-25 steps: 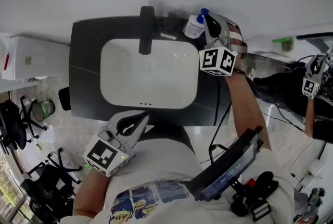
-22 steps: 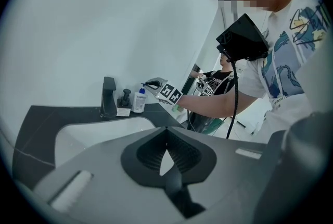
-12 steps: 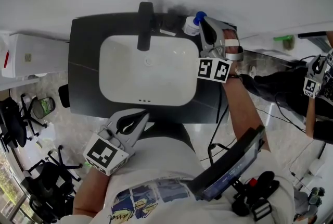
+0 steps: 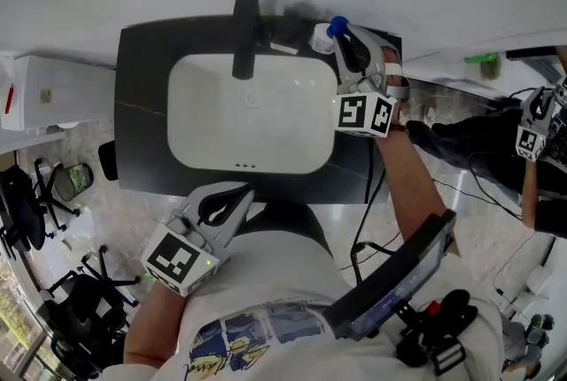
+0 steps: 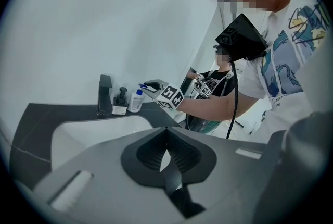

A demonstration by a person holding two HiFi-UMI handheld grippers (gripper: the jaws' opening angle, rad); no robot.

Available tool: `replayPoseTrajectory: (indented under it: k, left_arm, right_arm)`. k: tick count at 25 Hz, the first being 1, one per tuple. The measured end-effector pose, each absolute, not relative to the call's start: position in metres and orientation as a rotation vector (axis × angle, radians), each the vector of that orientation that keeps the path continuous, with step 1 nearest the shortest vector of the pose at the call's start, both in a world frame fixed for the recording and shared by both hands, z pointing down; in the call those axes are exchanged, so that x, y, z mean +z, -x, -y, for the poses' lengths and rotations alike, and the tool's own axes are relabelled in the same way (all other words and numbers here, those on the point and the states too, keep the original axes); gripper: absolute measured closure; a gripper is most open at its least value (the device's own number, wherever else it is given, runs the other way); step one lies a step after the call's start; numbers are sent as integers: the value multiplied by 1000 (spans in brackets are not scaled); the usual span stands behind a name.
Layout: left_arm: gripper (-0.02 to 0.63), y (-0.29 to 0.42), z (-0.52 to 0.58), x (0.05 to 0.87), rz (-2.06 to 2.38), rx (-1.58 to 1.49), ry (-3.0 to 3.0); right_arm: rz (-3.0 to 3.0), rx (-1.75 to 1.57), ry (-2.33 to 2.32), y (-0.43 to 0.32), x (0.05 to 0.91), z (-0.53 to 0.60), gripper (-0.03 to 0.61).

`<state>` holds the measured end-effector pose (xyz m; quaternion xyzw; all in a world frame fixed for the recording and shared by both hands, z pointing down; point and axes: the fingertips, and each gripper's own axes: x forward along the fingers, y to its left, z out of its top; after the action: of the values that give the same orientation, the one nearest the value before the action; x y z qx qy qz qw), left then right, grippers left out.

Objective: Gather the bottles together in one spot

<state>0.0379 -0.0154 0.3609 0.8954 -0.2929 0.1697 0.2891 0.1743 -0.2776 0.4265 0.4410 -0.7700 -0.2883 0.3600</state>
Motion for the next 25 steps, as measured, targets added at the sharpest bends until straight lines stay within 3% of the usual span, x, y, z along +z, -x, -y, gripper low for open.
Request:
replayPoseTrajectory:
  k: [14, 25]
  left_arm:
    - [612, -33, 15, 358, 766, 441, -2404]
    - [612, -29, 6, 345, 643, 390, -2505]
  right_arm:
    - [2247, -354, -1213, -183, 419, 279, 429]
    - [2264, -237, -1411, -193, 366, 243, 428]
